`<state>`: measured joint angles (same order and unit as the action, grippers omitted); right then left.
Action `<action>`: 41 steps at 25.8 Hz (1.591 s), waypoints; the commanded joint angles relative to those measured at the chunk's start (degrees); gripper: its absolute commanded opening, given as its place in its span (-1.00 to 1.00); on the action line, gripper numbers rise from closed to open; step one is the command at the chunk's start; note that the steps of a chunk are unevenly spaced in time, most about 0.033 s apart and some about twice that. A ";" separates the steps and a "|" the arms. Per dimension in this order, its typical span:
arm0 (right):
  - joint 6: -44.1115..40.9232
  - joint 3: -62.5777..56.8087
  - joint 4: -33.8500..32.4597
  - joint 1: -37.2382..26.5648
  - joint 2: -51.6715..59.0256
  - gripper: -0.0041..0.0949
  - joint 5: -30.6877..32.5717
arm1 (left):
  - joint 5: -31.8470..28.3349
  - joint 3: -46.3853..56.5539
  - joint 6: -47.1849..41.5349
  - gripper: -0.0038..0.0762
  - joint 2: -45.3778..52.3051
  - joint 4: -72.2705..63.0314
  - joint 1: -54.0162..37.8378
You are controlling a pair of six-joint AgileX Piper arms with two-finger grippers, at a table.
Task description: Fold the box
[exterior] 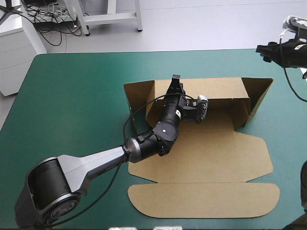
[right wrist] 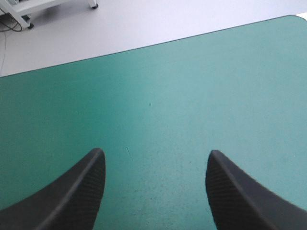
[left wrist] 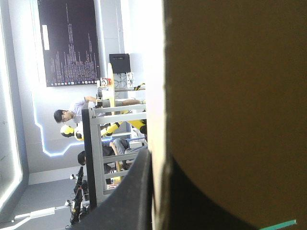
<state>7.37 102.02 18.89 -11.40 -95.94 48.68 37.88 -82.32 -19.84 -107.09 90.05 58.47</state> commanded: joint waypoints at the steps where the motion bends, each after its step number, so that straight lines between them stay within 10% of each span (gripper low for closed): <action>1: 0.07 6.68 0.96 0.01 -3.66 0.22 1.29 | -1.03 -1.40 -0.93 -0.93 2.64 2.30 0.55; 19: 3.69 8.47 -3.13 0.01 -11.16 0.21 23.19 | 1.49 -1.40 -3.88 -0.93 2.51 2.93 0.55; 41: 0.33 7.76 -5.33 -0.12 -7.61 -0.21 23.19 | 6.17 -1.40 -14.37 -0.93 2.51 1.17 0.55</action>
<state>8.41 108.44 13.07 -11.40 -107.26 71.04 40.74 -82.32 -31.59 -107.26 91.35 58.97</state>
